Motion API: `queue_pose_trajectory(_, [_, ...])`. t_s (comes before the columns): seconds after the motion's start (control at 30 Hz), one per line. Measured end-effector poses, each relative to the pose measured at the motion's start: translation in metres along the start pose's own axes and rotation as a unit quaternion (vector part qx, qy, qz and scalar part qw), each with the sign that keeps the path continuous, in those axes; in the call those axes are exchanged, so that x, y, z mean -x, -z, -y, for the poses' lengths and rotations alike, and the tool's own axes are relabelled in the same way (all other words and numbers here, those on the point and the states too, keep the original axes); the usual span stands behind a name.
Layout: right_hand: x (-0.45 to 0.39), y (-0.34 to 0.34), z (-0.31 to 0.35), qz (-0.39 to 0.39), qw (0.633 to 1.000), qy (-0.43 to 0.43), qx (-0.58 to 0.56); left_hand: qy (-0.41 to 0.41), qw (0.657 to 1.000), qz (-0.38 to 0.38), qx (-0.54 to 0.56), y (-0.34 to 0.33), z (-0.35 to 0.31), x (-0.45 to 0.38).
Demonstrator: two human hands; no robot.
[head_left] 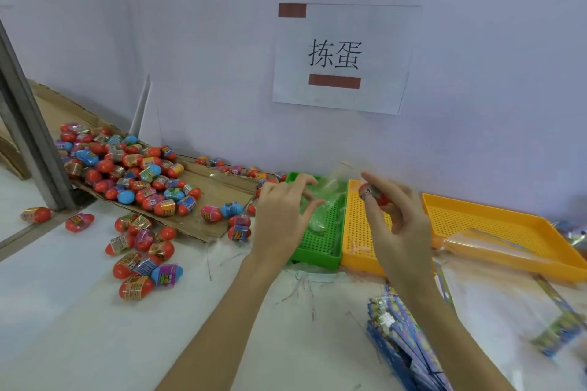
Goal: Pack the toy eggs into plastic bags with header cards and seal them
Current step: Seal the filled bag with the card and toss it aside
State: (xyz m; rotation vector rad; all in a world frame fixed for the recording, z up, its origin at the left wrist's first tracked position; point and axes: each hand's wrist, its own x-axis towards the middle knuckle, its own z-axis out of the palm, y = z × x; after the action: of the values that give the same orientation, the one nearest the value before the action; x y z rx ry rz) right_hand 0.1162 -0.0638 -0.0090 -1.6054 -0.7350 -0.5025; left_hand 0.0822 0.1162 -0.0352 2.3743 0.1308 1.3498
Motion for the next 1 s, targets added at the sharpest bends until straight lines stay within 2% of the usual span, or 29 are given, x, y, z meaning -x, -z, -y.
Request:
queue_pose_trajectory(0.1, [0.002, -0.004, 0.011, -0.031, 0.993, 0.101, 0.055, -0.088, 0.995, -0.033, -0.039, -0.004, -0.003, 0.001])
queue_pose_trajectory(0.17, [0.003, -0.005, 0.012, -0.055, 0.991, 0.107, 0.057, -0.11, 0.992, -0.04, -0.044, -0.005, -0.005, 0.001])
queue_pose_trajectory(0.27, [0.002, -0.001, 0.008, -0.083, 0.989, 0.089, 0.081, -0.091, 0.995, -0.034, -0.029, -0.005, -0.007, 0.003])
queue_pose_trajectory(0.43, [-0.001, 0.004, 0.003, -0.127, 0.992, 0.004, 0.022, -0.064, 0.998, -0.017, -0.014, -0.005, -0.008, 0.003])
queue_pose_trajectory(0.7, [0.0, 0.002, 0.005, -0.066, 0.997, 0.01, 0.039, -0.088, 0.996, -0.009, 0.017, -0.006, -0.013, 0.004])
queue_pose_trajectory(0.87, [-0.001, 0.002, 0.008, -0.01, 0.999, -0.026, -0.045, -0.12, 0.992, -0.005, 0.025, -0.007, -0.021, 0.004])
queue_pose_trajectory(0.93, [-0.002, 0.004, 0.008, 0.004, 0.999, 0.03, 0.014, -0.122, 0.992, -0.011, 0.029, -0.006, -0.024, 0.004])
queue_pose_trajectory(1.0, [-0.002, 0.006, 0.007, 0.0, 0.986, 0.114, 0.119, -0.116, 0.993, -0.005, 0.032, -0.006, -0.025, 0.004])
